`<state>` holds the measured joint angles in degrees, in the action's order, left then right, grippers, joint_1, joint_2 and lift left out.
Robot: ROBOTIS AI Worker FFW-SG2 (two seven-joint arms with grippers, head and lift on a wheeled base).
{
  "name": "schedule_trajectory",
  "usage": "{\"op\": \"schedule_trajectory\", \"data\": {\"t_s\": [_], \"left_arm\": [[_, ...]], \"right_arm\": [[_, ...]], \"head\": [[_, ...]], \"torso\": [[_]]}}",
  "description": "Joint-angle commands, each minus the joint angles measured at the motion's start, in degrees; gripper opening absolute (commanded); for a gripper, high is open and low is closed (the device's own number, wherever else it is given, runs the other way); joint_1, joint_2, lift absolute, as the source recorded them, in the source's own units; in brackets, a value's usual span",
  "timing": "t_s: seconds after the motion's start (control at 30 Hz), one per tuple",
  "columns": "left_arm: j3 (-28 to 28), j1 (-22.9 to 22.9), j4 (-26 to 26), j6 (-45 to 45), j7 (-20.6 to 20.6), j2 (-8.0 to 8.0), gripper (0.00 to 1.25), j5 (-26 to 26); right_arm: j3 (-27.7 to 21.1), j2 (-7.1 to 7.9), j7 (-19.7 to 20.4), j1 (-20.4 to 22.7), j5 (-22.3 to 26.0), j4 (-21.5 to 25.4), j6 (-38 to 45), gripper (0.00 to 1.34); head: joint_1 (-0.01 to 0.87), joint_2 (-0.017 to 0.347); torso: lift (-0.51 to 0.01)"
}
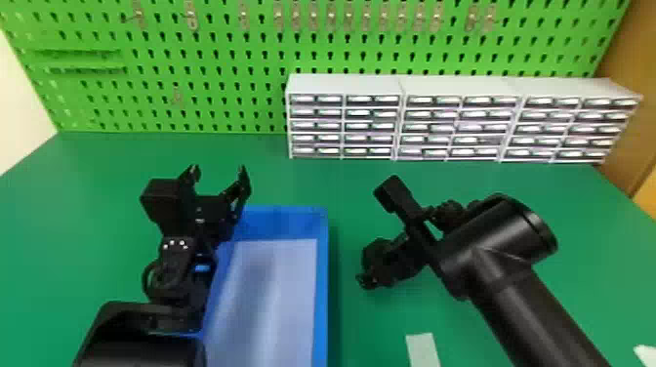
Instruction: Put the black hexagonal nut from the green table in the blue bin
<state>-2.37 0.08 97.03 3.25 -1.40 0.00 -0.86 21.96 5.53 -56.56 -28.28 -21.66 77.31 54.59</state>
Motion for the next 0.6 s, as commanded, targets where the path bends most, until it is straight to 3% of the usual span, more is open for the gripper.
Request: {"op": "schedule_trajectory", "data": {"t_s": [0.0,0.57], "left_arm": [[0.0,-0.08,0.0,0.0,0.0,0.0,0.79,0.16],[0.0,-0.26,-0.09,0.09,0.0,0.0,0.79,0.25]], "right_arm": [[0.37,0.19,0.49,-0.28,0.74,-1.46,-0.71,1.21],[0.11,0.36,1.54,-0.02,1.27,-2.78,-1.33,1.21]], "head": [[0.657,0.057],[0.657,0.057]], "torso": [[-0.095],[-0.095]]}}
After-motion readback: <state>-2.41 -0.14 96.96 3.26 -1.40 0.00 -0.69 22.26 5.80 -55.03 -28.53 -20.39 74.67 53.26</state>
